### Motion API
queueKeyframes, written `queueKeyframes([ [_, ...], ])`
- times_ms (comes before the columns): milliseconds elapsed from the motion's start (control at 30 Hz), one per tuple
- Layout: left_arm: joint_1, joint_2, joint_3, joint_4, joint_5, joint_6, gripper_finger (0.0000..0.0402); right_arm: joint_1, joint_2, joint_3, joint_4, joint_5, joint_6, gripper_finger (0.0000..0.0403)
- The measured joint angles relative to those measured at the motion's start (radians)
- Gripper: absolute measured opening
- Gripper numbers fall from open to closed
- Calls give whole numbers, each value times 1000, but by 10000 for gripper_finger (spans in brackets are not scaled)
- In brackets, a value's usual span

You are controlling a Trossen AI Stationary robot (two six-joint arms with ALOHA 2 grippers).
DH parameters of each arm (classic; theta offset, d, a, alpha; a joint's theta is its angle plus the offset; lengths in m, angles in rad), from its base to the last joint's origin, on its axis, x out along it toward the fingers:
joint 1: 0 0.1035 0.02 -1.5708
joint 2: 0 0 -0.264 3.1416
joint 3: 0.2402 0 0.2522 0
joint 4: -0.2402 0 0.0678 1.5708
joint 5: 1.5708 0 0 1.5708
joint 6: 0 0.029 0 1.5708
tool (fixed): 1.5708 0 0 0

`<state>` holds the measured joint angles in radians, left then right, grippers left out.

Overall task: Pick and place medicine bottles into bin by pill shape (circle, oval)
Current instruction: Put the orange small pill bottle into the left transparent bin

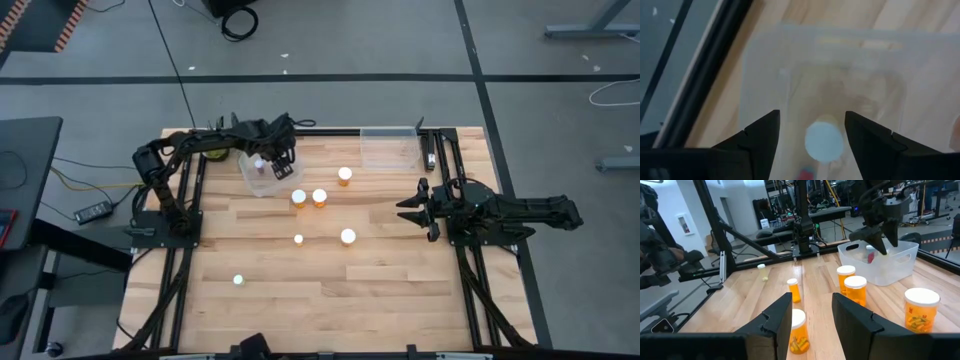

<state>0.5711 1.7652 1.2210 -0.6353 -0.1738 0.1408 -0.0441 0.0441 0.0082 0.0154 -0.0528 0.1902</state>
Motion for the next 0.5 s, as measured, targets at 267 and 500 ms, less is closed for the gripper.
queueKeyframes([
  [267,-46,-1,84,-87,-2,25,222,0,0,0,0,0,0,147],
  [500,-125,-2,125,-165,14,6,210,0,0,0,0,0,0,147],
])
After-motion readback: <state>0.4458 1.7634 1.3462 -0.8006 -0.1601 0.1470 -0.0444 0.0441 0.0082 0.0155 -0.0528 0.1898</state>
